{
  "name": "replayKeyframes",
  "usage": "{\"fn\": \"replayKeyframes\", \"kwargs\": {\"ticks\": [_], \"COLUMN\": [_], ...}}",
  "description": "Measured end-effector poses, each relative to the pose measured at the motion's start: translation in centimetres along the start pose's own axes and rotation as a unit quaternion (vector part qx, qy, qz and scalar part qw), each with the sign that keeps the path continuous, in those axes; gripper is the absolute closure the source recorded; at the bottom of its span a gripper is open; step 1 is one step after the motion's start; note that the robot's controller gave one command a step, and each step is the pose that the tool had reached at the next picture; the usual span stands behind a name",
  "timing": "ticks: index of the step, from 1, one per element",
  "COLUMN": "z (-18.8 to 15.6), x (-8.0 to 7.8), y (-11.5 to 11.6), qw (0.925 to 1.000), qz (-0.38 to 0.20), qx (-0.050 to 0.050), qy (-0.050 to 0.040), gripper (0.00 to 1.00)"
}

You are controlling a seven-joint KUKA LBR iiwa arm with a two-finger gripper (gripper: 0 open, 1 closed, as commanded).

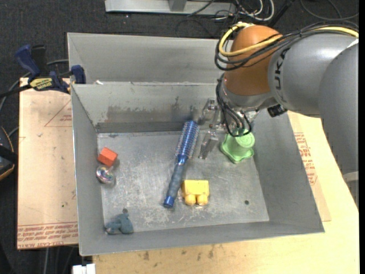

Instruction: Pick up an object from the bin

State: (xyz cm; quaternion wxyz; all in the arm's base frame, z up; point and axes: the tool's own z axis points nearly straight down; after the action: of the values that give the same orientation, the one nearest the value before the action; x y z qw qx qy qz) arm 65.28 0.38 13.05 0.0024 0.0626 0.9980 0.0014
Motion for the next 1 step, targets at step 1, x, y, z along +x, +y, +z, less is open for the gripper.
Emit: {"fn": "replayKeyframes", "kwargs": {"ticks": [1], "z": [5.56], "x": [1.88], "y": [5.35], "qw": [0.9698], "qz": [-0.244], "qx": [0.001], "qy": [-0.0016], "gripper": [0.0]}}
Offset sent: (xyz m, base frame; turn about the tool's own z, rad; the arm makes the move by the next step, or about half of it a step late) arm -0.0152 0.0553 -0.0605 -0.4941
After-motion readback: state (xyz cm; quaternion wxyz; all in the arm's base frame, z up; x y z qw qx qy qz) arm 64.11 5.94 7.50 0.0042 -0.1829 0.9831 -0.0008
